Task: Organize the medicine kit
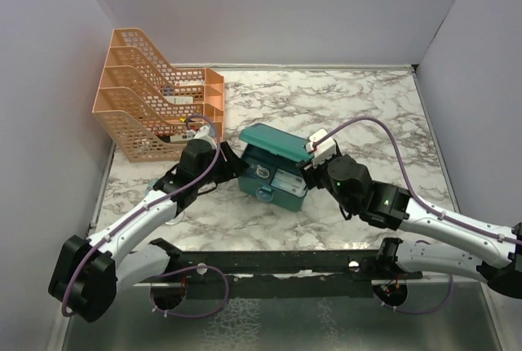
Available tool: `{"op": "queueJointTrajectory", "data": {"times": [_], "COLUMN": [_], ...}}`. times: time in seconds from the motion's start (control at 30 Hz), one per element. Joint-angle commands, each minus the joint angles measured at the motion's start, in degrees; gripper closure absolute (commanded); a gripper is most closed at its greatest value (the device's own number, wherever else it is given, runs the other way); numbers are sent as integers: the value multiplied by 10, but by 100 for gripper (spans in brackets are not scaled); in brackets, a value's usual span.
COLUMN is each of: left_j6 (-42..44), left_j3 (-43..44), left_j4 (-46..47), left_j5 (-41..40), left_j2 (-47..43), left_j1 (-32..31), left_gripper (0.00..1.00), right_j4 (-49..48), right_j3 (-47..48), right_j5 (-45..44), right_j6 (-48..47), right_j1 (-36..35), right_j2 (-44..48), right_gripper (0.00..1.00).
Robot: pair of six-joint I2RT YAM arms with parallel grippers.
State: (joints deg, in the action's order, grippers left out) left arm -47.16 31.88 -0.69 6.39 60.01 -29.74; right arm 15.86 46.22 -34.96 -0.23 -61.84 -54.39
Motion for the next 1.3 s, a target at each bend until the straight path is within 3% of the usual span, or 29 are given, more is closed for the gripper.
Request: {"op": "queueJointTrajectory", "data": {"times": [0.0,0.3,0.53,0.67,0.8,0.87,0.9,1.13,1.27], "left_j6": [15,12,16,31,46,52,73,105,101], "left_j3": [17,10,10,7,5,10,36,74,70], "left_j4": [-38,-137,-203,-181,-137,-122,-107,-102,-96], "left_j5": [-26,-63,-142,-118,-78,-67,-43,19,36], "left_j2": [-42,-121,-186,-211,-221,-214,-180,-102,-68], "left_j1": [-3,-2,-2,-3,-3,-3,-2,-1,-1], "left_gripper": [47,41,41,36,19,15,11,13,26], "right_j4": [52,159,217,183,187,224,295,332,298], "right_j3": [20,75,127,128,143,166,186,147,112], "right_j5": [95,180,255,162,49,1,-13,37,88], "right_j6": [25,63,65,104,193,271,399,534,534], "right_j1": [-5,-5,-5,-4,-5,-3,21,94,111], "right_j2": [13,-3,1,-2,-51,-89,-145,-133,-117], "right_gripper": [40,37,37,37,37,37,37,37,39]}}
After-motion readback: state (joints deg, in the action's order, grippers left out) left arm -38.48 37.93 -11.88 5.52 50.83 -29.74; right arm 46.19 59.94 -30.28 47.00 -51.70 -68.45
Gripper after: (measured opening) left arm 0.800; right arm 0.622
